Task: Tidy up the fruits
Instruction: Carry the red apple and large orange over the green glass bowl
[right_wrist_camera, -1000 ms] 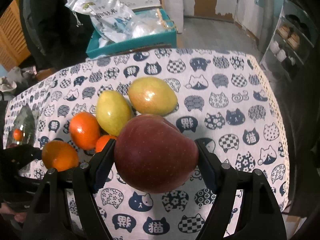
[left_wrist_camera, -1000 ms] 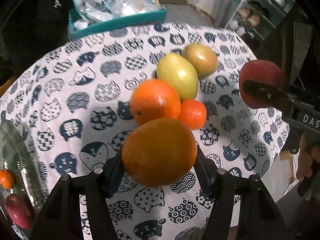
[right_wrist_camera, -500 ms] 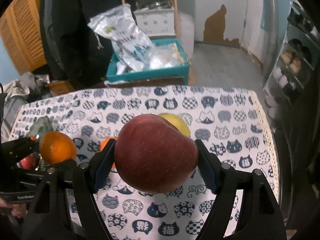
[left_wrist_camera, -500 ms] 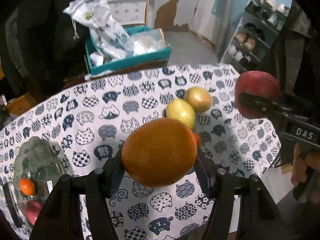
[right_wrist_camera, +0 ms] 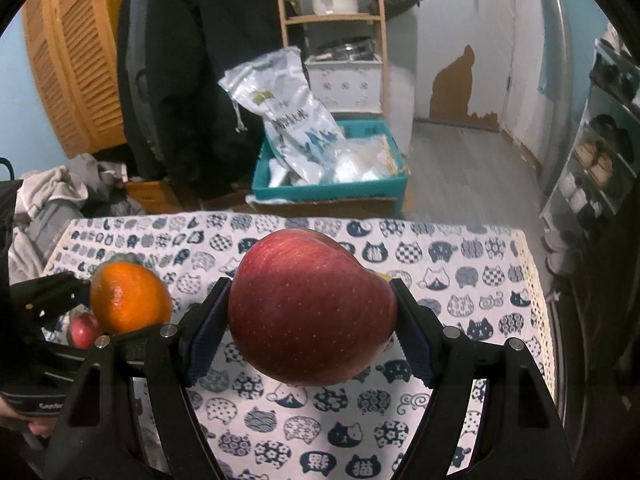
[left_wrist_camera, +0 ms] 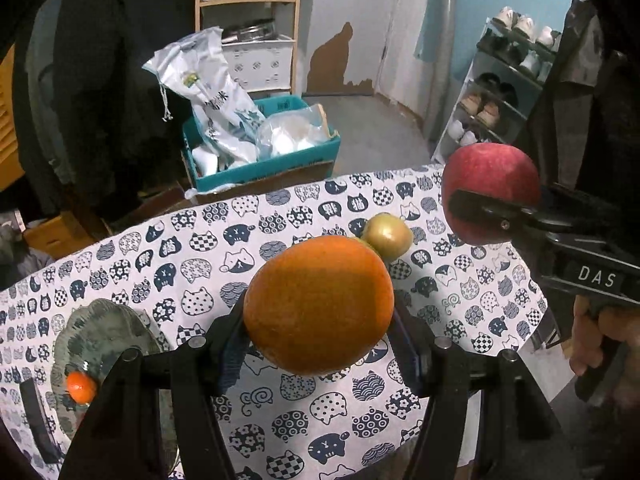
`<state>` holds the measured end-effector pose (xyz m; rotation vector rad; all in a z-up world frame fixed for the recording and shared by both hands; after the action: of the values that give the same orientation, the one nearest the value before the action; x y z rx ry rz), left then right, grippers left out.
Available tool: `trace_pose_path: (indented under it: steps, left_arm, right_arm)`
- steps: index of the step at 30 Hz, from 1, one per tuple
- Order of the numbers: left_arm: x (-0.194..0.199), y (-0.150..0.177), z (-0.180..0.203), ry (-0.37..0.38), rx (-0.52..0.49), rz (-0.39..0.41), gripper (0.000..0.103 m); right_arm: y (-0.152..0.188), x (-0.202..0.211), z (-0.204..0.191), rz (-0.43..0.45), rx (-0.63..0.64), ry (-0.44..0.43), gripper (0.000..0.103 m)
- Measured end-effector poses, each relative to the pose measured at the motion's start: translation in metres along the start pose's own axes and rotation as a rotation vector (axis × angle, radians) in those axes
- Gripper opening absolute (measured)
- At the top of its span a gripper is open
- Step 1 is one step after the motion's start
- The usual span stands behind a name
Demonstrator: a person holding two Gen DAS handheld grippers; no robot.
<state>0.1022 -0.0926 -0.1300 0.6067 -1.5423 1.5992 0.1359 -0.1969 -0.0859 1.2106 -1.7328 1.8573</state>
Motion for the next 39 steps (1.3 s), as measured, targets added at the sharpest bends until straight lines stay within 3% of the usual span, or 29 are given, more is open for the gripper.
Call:
trace_pose_path:
  steps: [16,27,39]
  left_arm:
    - [0.034,0.001,-0.032,-0.014,0.055,0.049,0.065]
    - [0.051,0.007,-0.064,-0.029,0.114,0.067,0.065]
    - [0.066,0.027,-0.123,-0.075,0.205,0.072,0.065]
  right_arm:
    - [-0.026,0.019,-0.053,0.059,0.069,-0.062,0.077]
    - [-0.034,0.011,-0.093,0.051,0.104,-0.113,0.077]
    - [-0.041,-0.012,-0.154,0.012,0.164,-0.185,0.077]
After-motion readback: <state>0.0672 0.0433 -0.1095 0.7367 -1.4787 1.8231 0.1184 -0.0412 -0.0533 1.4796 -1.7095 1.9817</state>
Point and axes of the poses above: each gripper's, at about its wrist camera, not at the fingertips, and x roughly against the way its jaws point, z to its right, y to its underside, the point moved 8 cm from there along -x, roughly the way its jaws point, and after that the axes turned 2 degrees about -z, right-handed, at the moved point
